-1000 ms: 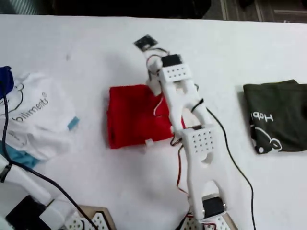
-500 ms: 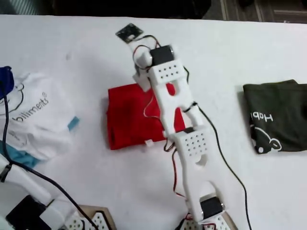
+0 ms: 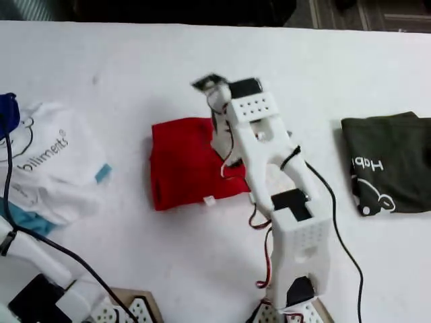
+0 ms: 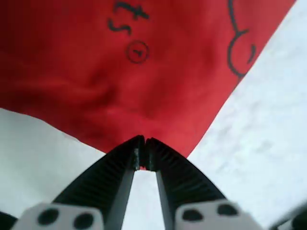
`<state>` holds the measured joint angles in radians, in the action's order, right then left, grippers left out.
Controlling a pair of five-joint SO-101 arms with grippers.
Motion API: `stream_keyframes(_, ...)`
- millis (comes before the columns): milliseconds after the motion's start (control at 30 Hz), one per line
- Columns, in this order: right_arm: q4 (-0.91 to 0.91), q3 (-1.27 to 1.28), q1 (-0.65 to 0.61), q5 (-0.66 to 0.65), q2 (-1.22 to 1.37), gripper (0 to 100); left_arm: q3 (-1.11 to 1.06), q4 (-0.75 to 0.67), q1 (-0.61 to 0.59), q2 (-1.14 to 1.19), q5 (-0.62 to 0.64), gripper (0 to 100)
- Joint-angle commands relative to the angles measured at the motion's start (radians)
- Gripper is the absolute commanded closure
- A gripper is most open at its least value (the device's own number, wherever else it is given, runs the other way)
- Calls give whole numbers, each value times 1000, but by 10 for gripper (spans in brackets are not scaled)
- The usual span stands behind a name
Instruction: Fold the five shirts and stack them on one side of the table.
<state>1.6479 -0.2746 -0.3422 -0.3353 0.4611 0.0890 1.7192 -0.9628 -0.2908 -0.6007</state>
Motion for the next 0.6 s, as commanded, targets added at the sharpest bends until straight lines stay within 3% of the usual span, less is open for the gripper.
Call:
stream_keyframes(0,-56,95,4,6,-13,981,3,-12,1,-30,6,849)
stream_keyframes(367,74,-123,4,60,-125,962,3,-12,5,-27,6,849)
stream_keyframes(500,74,-71,1,66,-171,767,3,-12,7,-27,6,849)
stream_keyframes(567,70,-31,-2,141,-165,672,3,-12,7,-27,6,849)
